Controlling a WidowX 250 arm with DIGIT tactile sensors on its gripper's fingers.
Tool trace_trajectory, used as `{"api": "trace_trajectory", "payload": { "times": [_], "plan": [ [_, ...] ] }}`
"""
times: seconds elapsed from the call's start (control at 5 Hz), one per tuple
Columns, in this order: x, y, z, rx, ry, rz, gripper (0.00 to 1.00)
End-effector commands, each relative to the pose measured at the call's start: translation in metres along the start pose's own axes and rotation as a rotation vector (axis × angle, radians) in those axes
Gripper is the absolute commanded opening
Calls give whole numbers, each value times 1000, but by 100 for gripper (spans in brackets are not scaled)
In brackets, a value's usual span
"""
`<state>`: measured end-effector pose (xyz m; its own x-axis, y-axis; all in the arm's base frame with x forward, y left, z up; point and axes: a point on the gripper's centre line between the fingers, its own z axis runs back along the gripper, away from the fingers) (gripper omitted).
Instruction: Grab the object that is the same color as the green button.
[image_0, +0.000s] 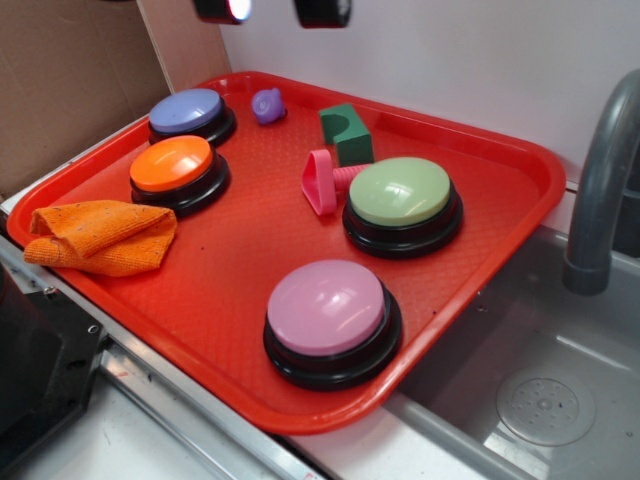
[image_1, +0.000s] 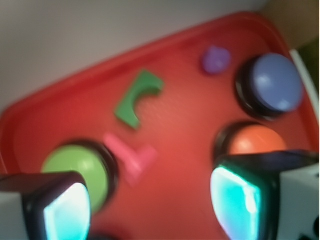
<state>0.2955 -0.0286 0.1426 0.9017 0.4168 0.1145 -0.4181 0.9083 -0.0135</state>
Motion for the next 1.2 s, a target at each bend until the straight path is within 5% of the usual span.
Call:
{"api": "trace_trajectory", "payload": {
  "times": [0.0, 0.4, 0.8, 1.0],
  "plan": [
    [32, -5, -40, -5, -126, 132, 100],
    [43, 1, -84, 27, -92, 140, 100],
    [38, -1, -113, -32, -68, 134, 100],
    [34, 0, -112, -59, -78, 141, 0]
  ]
}}
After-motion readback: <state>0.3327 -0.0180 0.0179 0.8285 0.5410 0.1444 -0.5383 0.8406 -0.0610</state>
